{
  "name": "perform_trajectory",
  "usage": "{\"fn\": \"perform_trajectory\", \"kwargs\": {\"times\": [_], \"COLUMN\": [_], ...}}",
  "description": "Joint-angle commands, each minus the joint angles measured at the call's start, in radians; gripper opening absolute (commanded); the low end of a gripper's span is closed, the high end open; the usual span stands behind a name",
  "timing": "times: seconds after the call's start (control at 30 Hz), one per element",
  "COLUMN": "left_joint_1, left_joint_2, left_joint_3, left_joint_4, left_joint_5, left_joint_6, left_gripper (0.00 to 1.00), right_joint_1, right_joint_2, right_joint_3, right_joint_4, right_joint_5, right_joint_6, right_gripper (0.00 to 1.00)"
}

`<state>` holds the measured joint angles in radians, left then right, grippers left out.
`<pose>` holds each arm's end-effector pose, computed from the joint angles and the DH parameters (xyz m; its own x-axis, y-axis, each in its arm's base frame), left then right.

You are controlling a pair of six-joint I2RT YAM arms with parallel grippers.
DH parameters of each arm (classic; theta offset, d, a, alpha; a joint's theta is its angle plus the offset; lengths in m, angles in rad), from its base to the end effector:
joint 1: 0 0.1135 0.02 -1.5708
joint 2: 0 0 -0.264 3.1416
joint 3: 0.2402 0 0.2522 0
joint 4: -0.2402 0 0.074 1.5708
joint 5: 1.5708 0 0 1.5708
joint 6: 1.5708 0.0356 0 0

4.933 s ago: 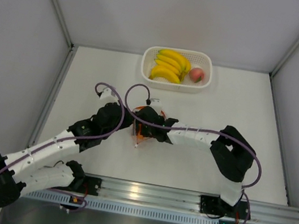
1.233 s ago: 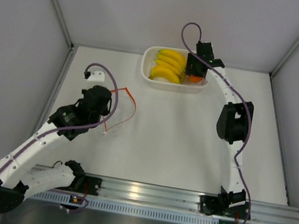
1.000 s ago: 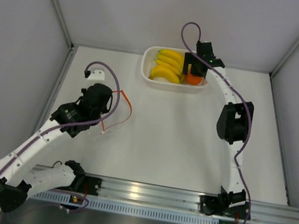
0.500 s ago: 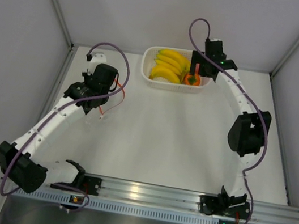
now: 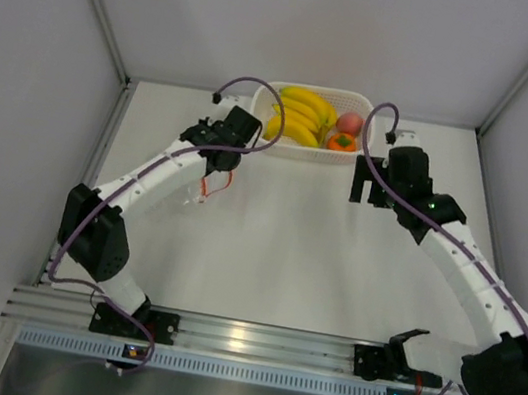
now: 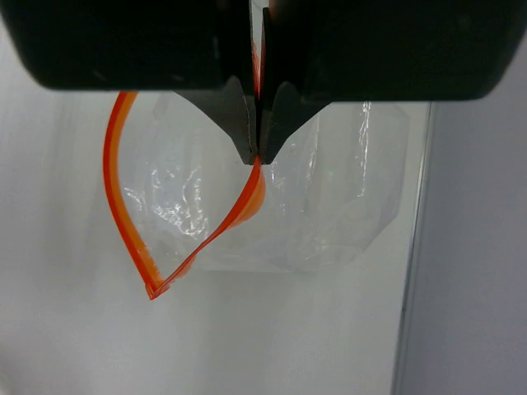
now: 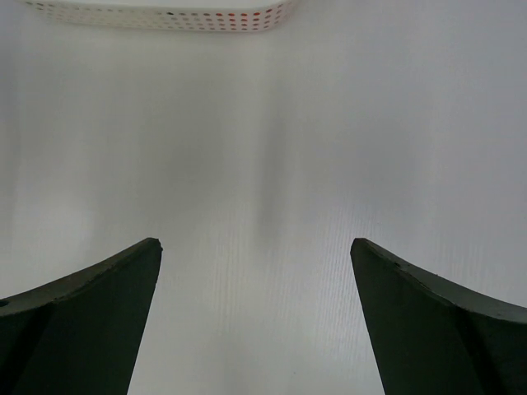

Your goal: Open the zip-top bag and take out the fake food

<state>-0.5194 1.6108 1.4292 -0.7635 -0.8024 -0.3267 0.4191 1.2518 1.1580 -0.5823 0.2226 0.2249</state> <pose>0.3080 -0.1466 0.3120 -0.6598 0.1204 -0.7417 -0.2453 0.8985 0.3640 0.2512 0.1033 0.3329 -0.6106 -0.0339 -0.7912 -0.1061 0.9936 0.0393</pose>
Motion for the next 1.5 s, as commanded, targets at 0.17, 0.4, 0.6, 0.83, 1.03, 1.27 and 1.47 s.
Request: {"fn": "perform_trajectory", "kwargs": {"times": [0.17,0.4,0.6,0.83,1.03,1.27,1.47], "left_joint_1": [-0.166,-0.182,-0.182,-0.174,-0.169,-0.169,-0.169], "left_joint_2": [0.078,0.005,-0.103,-0.276,-0.504,-0.807,-1.018], "left_joint_3": [0.027,-0.035,-0.033,-0.073,-0.177,-0.254,-0.348], "left_joint_4": [0.004,0.006,0.007,0.012,0.027,0.021,0.018], "left_joint_5": [0.028,0.074,0.083,0.078,0.023,0.029,0.117], "left_joint_6": [0.003,-0.032,-0.043,-0.094,-0.117,-0.014,0.084], "left_gripper": [0.16,0.45,0.66,0.98,0.98,0.98,0.98], "right_joint_1": [0.035,0.038,0.037,0.037,0.037,0.037,0.037], "right_joint_2": [-0.239,-0.333,-0.391,-0.488,-0.644,-0.767,-0.836], "right_joint_3": [-0.149,-0.175,-0.156,-0.132,-0.129,-0.021,-0.032], "right_joint_4": [0.022,-0.019,-0.056,-0.12,-0.158,-0.333,-0.386], "right_joint_5": [0.031,0.057,0.078,0.139,0.238,0.283,0.322], "right_joint_6": [0.068,0.064,0.062,0.051,0.024,0.002,-0.033], "right_gripper": [0.99,0.99,1.0,0.99,0.99,0.99,0.99]}}
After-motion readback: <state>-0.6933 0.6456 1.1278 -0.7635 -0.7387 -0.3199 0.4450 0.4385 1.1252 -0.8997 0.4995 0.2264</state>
